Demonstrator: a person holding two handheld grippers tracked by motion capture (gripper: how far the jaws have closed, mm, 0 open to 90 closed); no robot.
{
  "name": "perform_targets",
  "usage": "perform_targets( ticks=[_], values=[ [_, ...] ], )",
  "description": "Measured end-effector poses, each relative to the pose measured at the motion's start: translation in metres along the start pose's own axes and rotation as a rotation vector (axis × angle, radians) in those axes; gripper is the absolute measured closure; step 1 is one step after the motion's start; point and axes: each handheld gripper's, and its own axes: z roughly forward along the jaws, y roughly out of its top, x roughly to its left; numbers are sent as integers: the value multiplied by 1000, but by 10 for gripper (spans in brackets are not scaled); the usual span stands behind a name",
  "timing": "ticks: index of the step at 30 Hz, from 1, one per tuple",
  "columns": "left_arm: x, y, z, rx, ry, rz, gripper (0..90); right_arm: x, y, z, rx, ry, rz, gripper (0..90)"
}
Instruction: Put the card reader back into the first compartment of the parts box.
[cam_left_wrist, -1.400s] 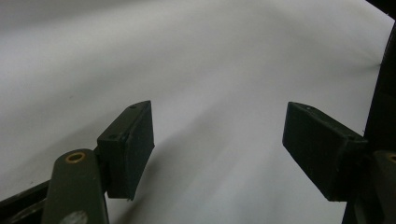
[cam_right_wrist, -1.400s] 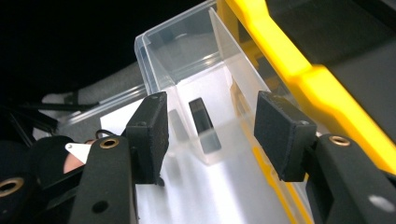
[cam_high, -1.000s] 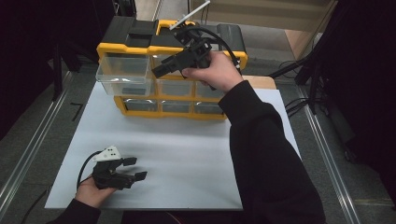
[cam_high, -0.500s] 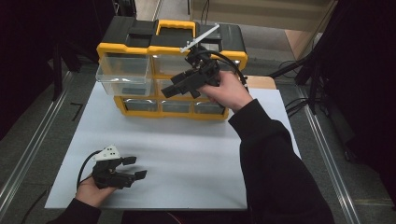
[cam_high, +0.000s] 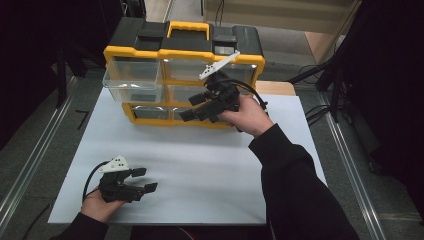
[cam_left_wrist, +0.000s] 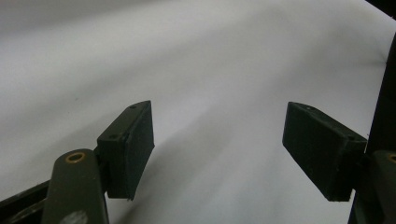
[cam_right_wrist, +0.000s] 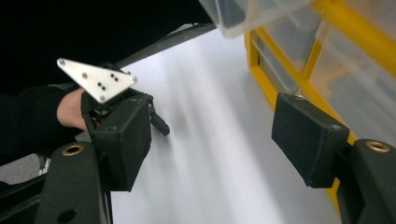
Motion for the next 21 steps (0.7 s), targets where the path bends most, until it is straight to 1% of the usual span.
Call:
perform_targets(
  ticks=[6,8,9,12,13,14,18,21],
  values=[
    [0,0,0,5,1,2,267,1,-15,5,12,-5,-5,268],
    [0,0,0,6,1,2,267,2,-20,6,5,-10,-10,268],
    [0,0,0,6,1,1,266,3,-23,7,5,-9,-5,269],
    [0,0,0,6,1,3,266,3,-32,11,8,-12,-12,270],
    [0,0,0,8,1,5,267,3,-35,11,11,-13,-5,270],
    [0,0,0,8,1,5,267,2,-38,13,12,-10,-13,270],
    [-1,0,1,7,0,6,267,3,-52,17,23,-22,-13,271],
    [-1,0,1,8,0,7,267,4,-63,19,15,-32,-18,270]
  ],
)
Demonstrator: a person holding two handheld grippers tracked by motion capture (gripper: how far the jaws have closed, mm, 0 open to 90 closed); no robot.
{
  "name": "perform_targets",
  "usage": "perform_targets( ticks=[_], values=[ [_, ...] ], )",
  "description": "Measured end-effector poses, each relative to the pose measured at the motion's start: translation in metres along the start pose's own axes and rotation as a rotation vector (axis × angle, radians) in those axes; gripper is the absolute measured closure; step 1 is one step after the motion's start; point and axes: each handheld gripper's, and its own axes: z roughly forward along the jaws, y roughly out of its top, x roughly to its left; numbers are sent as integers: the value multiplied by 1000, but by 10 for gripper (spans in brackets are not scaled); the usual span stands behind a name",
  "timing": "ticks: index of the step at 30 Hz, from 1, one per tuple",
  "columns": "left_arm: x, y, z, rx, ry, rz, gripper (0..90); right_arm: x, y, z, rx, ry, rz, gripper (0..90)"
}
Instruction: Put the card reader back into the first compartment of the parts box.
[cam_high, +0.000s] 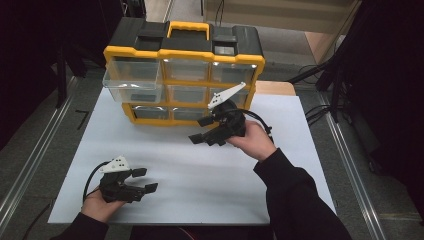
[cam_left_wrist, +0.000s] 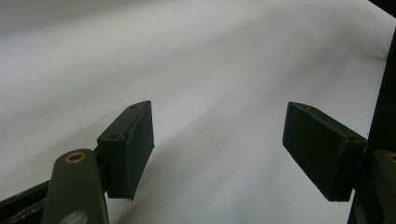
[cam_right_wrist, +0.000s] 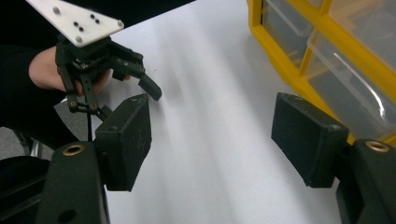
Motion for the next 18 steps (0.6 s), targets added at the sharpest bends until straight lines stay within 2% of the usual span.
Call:
perform_targets(
  ticks=[9,15,18],
  values=[
    [0,0,0,1,1,2,266,1,-36,4,-13,-20,44,270],
    [0,0,1,0,-2,-1,267,4,-60,4,-5,-62,76,269],
    [-1,0,1,5,0,0,267,4,-72,5,-15,-59,82,269]
  ],
)
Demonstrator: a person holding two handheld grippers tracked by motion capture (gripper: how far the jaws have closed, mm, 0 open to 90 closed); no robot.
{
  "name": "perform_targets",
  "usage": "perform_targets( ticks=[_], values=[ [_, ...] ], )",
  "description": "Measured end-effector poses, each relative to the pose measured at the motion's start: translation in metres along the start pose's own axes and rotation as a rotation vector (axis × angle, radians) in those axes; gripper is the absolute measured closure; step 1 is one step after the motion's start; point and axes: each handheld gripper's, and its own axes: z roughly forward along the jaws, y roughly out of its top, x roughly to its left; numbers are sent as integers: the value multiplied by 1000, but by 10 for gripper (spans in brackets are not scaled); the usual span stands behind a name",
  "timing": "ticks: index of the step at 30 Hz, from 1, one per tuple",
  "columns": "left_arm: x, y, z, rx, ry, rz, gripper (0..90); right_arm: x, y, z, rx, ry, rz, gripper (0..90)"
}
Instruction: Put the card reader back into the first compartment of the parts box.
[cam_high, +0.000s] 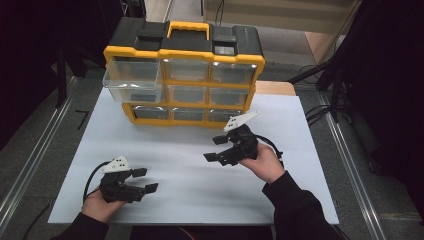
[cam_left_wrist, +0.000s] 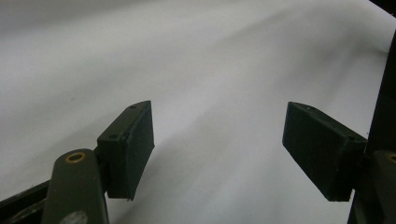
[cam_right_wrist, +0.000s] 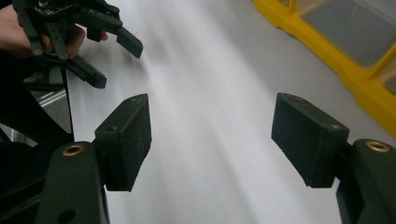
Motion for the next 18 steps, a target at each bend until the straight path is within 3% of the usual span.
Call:
perform_targets(
  ticks=[7,15,18],
  values=[
    [0,0,0,0,-1,0,267,-3,-25,-1,-22,2,47,270],
    [-1,0,1,2,-5,5,266,-11,-54,-2,-31,-41,85,269],
    [-1,0,1,2,-6,5,266,-13,-65,-2,-42,-53,121,269]
  ],
)
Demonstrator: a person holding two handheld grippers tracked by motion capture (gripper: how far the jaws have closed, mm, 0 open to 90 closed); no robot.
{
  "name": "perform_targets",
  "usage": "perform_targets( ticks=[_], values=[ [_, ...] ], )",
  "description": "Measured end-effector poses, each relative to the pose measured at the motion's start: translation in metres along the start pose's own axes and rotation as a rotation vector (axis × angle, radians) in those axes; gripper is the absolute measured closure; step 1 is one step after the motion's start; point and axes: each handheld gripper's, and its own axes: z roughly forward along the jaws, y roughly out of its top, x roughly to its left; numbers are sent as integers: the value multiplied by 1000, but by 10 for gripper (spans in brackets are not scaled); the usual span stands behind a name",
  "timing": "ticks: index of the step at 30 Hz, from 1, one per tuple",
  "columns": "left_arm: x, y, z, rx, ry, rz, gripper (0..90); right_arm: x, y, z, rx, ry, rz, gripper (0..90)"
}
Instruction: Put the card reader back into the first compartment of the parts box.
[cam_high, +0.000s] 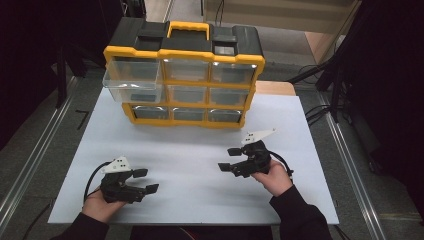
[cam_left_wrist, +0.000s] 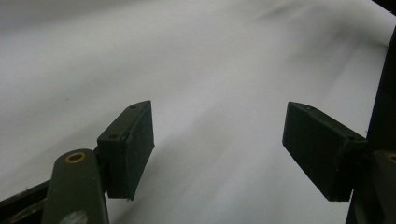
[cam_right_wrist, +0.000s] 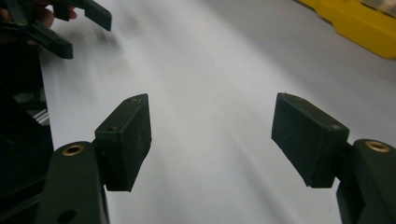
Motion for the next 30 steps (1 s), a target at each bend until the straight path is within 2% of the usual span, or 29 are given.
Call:
perform_targets(
  ticks=[8,21,30],
  values=[
    [0,0,0,0,-2,1,267,-6,-29,-3,-1,-36,48,265],
    [0,0,0,4,1,6,266,-3,-67,-22,-9,-78,99,256],
    [0,0,1,15,-2,6,266,-5,-75,-20,2,-73,108,252]
  ],
)
